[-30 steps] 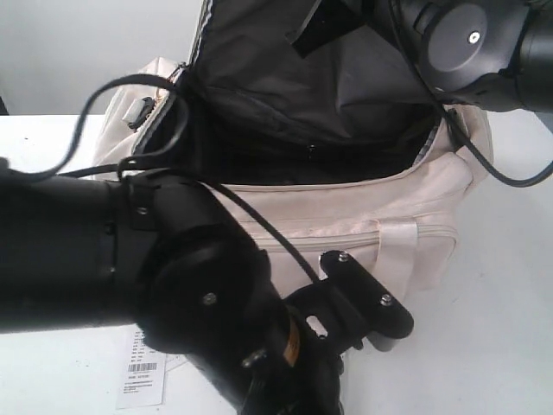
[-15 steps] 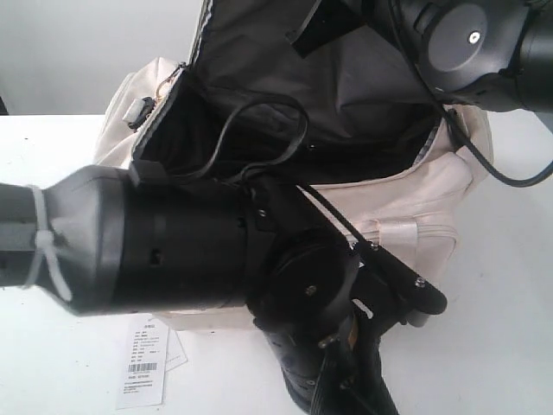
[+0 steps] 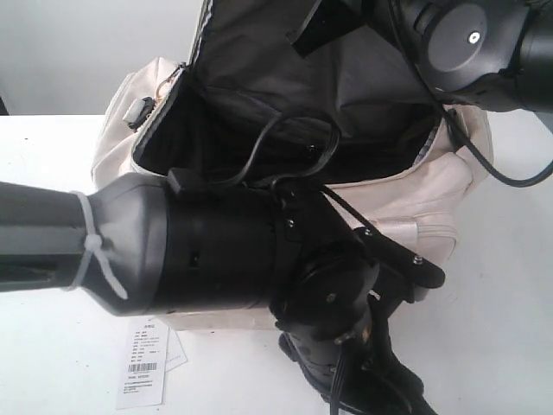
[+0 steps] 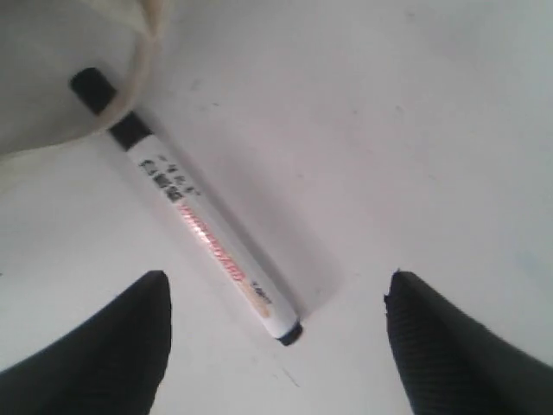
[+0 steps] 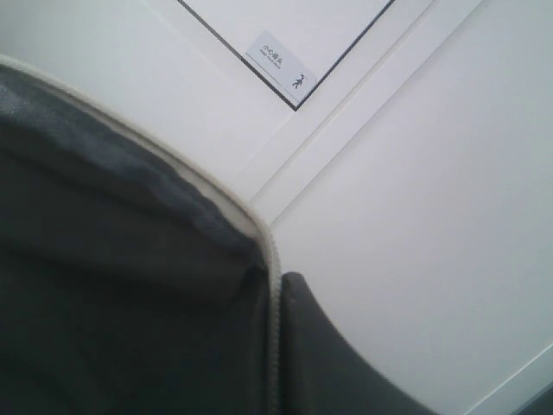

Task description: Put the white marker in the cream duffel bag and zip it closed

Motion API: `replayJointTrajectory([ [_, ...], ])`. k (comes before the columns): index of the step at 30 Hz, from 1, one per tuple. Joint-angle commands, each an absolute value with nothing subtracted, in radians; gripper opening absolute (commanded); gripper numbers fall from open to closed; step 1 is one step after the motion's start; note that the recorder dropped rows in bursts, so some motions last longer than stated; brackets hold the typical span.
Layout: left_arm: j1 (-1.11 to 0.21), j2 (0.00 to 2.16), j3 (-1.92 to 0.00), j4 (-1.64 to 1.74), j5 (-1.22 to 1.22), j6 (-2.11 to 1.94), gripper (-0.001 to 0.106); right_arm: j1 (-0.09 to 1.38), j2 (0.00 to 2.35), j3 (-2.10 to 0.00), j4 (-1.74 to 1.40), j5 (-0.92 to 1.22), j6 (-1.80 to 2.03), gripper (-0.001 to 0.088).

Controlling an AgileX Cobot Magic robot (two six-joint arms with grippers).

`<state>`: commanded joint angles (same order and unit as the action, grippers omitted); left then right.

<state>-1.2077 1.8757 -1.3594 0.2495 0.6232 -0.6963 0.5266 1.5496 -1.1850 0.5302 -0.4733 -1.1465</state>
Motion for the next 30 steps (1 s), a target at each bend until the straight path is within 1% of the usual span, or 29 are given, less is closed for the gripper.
replayJointTrajectory([
  [6, -1.208, 1.914, -1.359, 0.260, 0.586, -0.752, 0.071, 0.527, 1.550, -1.185, 0.530, -0.473, -1.146, 0.0000],
  [11, -1.208, 1.925, -1.359, 0.251, 0.567, -0.767, 0.067, 0.527, 1.550, -1.185, 0.530, -0.473, -1.146, 0.0000],
  [30, -1.208, 1.968, -1.359, 0.232, 0.540, -0.767, 0.067, 0.527, 1.550, -1.185, 0.530, -0.473, -1.146, 0.0000],
])
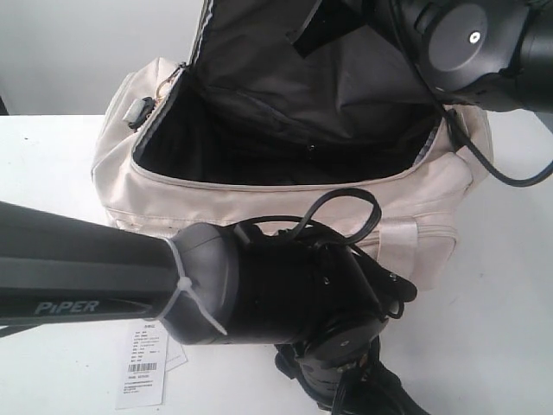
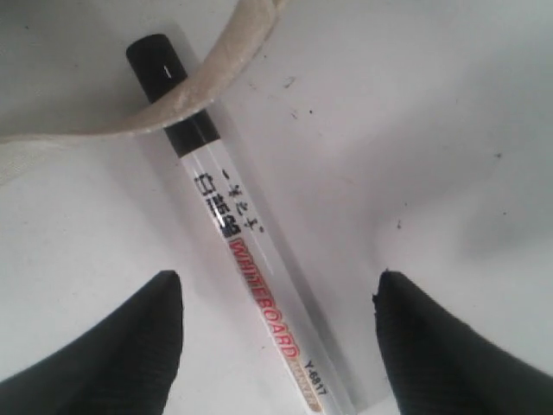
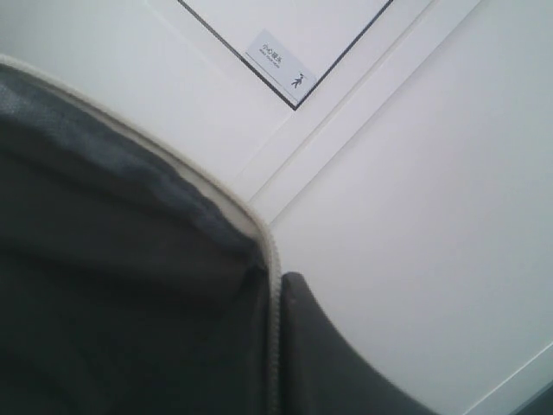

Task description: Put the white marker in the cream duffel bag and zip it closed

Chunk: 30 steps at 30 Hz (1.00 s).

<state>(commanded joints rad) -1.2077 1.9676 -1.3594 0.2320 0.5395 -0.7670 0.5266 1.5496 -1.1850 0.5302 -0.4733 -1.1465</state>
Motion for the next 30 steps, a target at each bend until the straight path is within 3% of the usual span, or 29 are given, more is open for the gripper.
replayJointTrajectory([
  [11, -1.209, 2.001, -1.359, 0.232, 0.538, -0.763, 0.067, 0.527, 1.550, -1.185, 0.530, -0.473, -1.146, 0.0000],
  [19, -1.209, 2.003, -1.359, 0.232, 0.521, -0.763, 0.050, 0.527, 1.550, -1.185, 0.530, -0.473, -1.146, 0.0000],
  [30, -1.209, 2.006, -1.359, 0.232, 0.528, -0.763, 0.051, 0.527, 1.550, -1.185, 0.530, -0.473, -1.146, 0.0000],
])
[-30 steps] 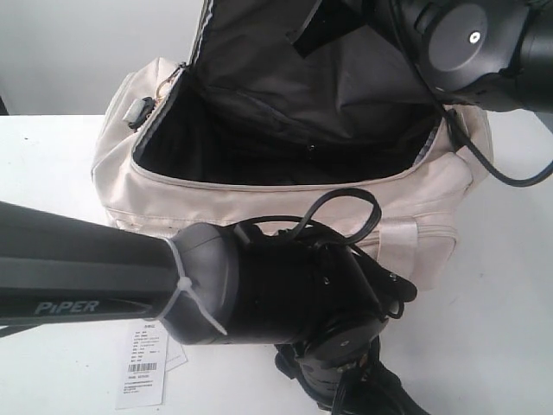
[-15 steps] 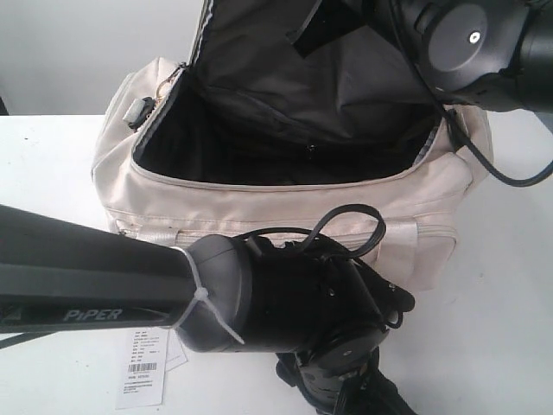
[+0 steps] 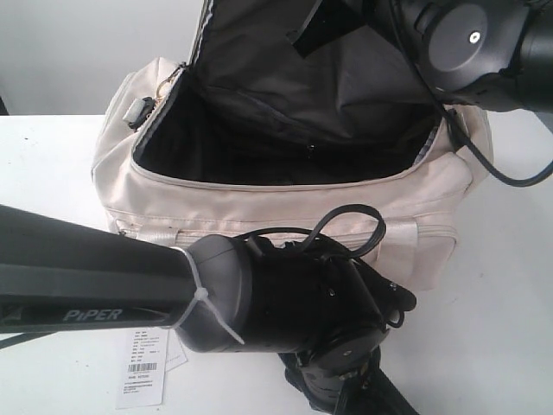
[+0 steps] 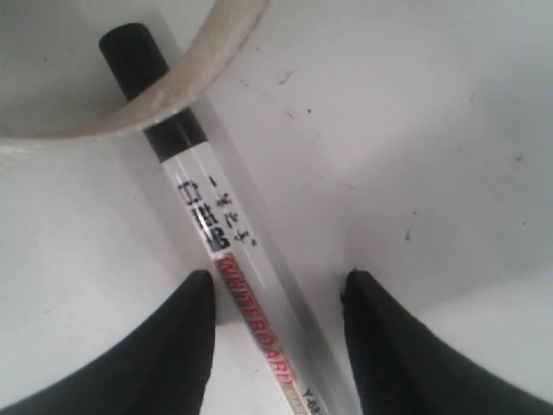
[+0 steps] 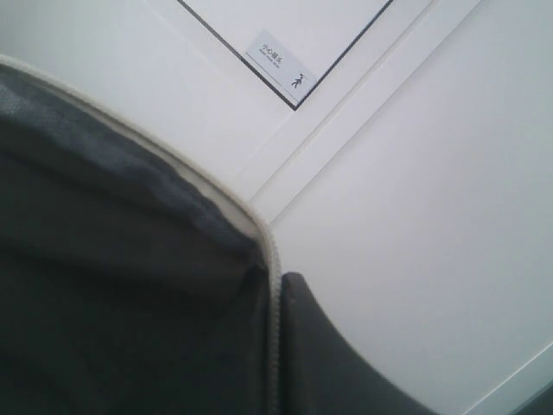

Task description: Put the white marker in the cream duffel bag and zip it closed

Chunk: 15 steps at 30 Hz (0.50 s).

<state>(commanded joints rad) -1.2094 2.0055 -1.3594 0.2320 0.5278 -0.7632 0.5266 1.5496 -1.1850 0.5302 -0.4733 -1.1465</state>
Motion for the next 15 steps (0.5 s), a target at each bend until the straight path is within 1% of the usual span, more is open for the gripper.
replayJointTrajectory([
  [5, -1.209, 2.033, -1.357, 0.233, 0.564, -0.763, 0.051, 0.527, 1.550, -1.185, 0.530, -0.473, -1.146, 0.0000],
  [6, -1.209, 2.033, -1.357, 0.233, 0.564, -0.763, 0.049, 0.527, 1.550, -1.185, 0.530, -0.473, -1.146, 0.0000],
  [7, -1.209, 2.033, -1.357, 0.233, 0.564, -0.759, 0.045, 0.527, 1.550, -1.185, 0.530, -0.473, -1.146, 0.0000],
  [9, -1.209, 2.033, -1.357, 0.233, 0.569, -0.732, 0.026, 0.527, 1.550, -1.185, 0.530, -0.473, -1.134, 0.0000],
  [10, -1.209, 2.031, -1.357, 0.233, 0.573, -0.722, 0.012, 0.527, 1.550, -1.185, 0.530, -0.473, -1.102, 0.0000],
  [11, -1.209, 2.031, -1.357, 0.233, 0.576, -0.710, 0.001, 0.527, 1.550, -1.185, 0.530, -0.473, -1.094, 0.0000],
  [12, -1.209, 2.029, -1.357, 0.233, 0.578, -0.695, 0.000, 0.527, 1.550, -1.185, 0.530, -0.473, -1.094, 0.0000],
  [15, -1.209, 2.012, -1.357, 0.246, 0.596, -0.690, 0.000, 0.527, 1.550, -1.185, 0.530, -0.473, -1.094, 0.0000],
])
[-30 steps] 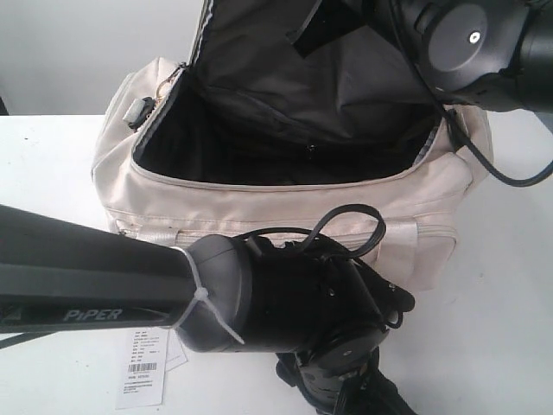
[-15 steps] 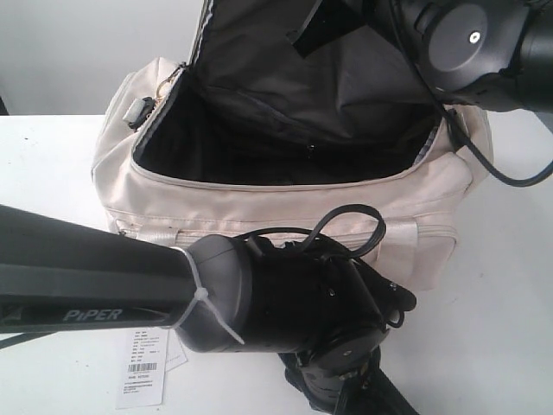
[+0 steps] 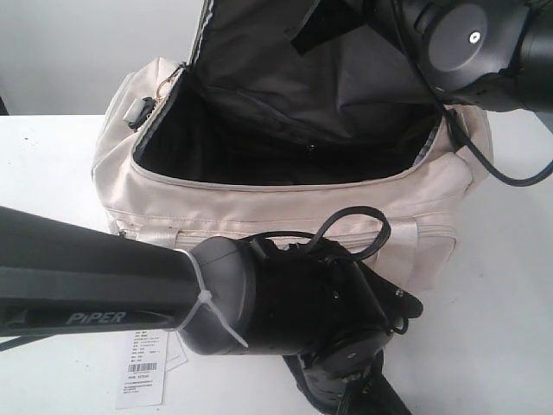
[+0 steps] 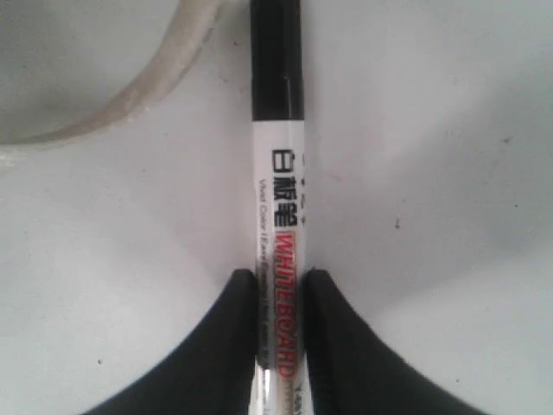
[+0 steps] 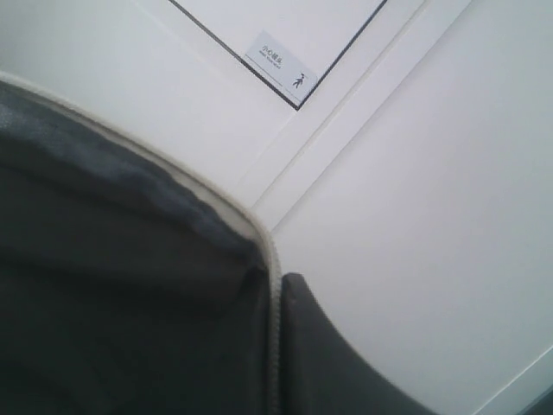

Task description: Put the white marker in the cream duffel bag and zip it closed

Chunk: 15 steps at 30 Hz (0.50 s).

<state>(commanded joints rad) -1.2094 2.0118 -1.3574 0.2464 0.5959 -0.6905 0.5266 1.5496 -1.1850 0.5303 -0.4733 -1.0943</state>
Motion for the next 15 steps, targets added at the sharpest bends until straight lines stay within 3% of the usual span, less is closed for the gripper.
replayJointTrajectory([
  [15, -1.209, 1.884, -1.357, 0.312, 0.697, -0.619, 0.000, 0.527, 1.550, -1.185, 0.530, -0.473, -1.094, 0.0000],
])
